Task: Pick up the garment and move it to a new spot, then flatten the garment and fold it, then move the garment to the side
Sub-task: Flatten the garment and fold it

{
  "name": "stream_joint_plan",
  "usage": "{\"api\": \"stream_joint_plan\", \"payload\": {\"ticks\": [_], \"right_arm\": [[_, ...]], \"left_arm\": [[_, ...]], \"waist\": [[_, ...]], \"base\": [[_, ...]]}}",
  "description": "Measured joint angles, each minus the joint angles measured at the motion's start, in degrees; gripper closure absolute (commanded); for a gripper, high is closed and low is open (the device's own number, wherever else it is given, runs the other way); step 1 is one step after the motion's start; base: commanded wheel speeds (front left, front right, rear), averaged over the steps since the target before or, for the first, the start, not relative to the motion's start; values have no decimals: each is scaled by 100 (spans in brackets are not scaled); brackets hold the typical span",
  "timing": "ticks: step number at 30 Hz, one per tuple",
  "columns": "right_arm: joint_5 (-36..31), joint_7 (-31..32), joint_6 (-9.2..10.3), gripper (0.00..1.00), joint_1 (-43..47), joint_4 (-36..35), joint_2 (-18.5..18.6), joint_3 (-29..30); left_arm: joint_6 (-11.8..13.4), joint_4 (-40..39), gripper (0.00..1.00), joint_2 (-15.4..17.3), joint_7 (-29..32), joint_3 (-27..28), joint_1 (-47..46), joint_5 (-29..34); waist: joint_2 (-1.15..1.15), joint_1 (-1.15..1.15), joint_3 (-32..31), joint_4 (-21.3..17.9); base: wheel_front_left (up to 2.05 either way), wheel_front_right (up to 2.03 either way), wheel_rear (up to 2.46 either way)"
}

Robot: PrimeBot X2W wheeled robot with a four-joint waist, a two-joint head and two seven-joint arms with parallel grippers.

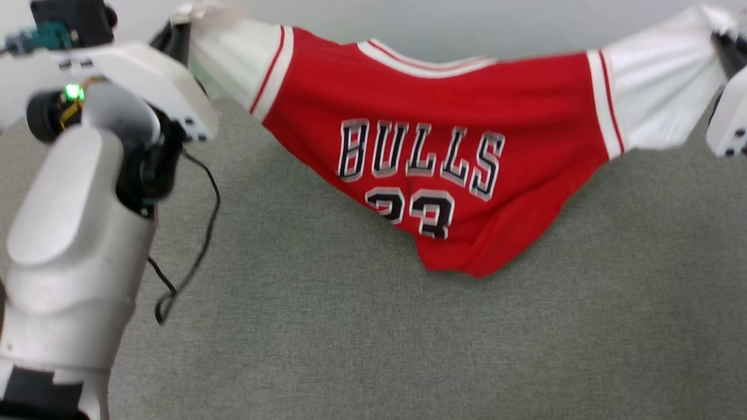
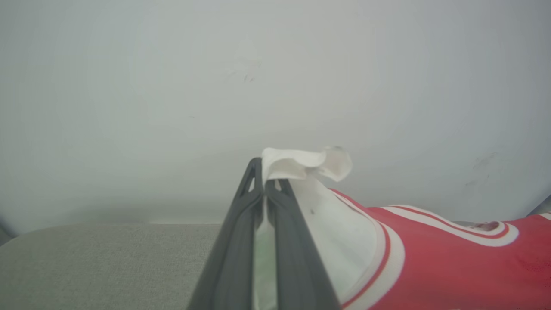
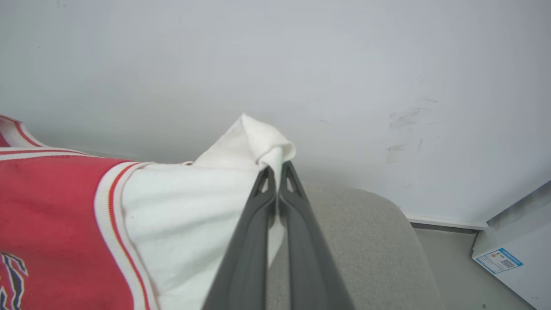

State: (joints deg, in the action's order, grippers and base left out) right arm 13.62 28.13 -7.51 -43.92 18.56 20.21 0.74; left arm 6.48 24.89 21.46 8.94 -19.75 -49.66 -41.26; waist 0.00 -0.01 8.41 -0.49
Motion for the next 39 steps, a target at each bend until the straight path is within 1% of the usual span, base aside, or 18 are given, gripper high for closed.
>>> {"api": "stream_joint_plan", "payload": {"ticks": [7,11,18,24,31,35,39], "right_arm": [[-197,-600,0,100,-1370,526,126,-194],[-361,-956,0,100,-2105,784,152,-330],[-602,-1517,0,100,-3262,1174,231,-530],[-724,-1970,0,100,-4147,1446,237,-664],[-742,-2317,0,100,-4923,1648,242,-820],[-739,-2313,0,100,-5151,1682,209,-979],[-666,-2174,0,100,-5167,1815,83,-1125]], "left_arm": [[-148,839,100,-90,-457,-26,-1569,337],[-286,1232,100,-101,-773,-38,-2248,486],[-411,1778,100,-113,-1416,-36,-3415,735],[-513,1996,100,-55,-1769,-27,-4175,845],[-604,2140,100,12,-1933,-13,-4799,891],[-694,2265,100,58,-2020,14,-4947,871],[-804,2521,100,58,-2029,7,-4949,815]], "waist": [[0,0,470,-6],[0,0,841,-23],[0,1,1507,-69],[0,1,1978,-176],[0,1,2410,-275],[0,1,2612,-308],[0,1,2767,-322]], "base": [[0,0,0],[0,0,0],[0,0,0],[0,0,0],[0,0,0],[0,0,0],[0,0,0]]}}
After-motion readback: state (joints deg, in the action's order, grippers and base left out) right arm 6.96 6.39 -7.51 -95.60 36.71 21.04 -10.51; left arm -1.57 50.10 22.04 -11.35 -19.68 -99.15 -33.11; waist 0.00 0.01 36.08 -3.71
